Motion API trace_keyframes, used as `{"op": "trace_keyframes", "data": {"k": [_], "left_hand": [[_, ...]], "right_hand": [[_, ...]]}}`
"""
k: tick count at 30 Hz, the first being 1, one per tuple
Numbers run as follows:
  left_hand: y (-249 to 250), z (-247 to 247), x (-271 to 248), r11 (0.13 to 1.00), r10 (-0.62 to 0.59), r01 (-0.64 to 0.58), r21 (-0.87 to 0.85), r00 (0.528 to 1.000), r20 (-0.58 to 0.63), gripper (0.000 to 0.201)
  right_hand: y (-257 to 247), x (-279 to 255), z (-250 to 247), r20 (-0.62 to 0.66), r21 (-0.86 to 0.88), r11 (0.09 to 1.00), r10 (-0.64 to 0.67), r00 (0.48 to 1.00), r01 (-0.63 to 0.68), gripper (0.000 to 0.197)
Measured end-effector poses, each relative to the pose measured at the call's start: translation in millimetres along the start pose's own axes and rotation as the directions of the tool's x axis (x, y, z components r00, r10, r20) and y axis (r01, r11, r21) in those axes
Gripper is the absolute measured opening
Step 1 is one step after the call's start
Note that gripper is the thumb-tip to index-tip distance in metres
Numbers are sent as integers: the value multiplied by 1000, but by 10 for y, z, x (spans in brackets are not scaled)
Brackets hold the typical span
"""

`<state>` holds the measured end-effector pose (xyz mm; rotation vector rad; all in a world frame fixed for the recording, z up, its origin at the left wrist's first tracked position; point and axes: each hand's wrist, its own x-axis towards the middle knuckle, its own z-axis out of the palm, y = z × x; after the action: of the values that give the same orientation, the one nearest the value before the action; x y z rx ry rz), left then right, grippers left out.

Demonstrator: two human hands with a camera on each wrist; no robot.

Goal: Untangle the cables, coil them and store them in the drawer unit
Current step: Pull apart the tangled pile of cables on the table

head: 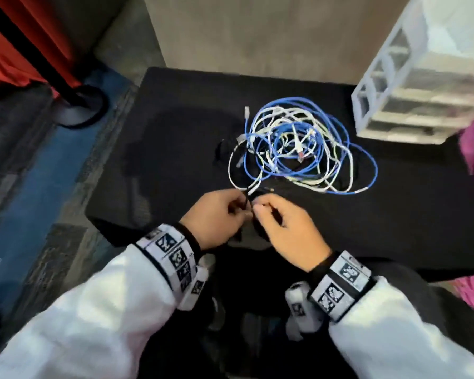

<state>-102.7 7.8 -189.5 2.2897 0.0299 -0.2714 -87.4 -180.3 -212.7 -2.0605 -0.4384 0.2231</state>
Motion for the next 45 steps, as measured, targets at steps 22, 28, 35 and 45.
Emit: {"op": "trace_keyframes", "data": {"k": [22, 28, 35, 45], "left_hand": [[719, -391, 525, 834, 522, -514, 202, 853, 12, 25], [557, -488, 816, 841, 509, -466, 274, 853, -111, 21], [850, -687, 976, 912, 393, -340, 231, 887, -245, 19], [1725, -1290, 895, 785, 576, -592, 180, 592, -564, 25]], "right_hand": [[-484, -149, -2034, -331, -71, 997, -26, 943, 2, 28], [22, -122, -2152, -280, -340, 930, 46, 959, -143, 25], [-80, 100, -1356, -40, -447, 893, 32, 999, -47, 40], [-487, 920, -737, -92, 65, 996, 65, 994, -59, 31]]}}
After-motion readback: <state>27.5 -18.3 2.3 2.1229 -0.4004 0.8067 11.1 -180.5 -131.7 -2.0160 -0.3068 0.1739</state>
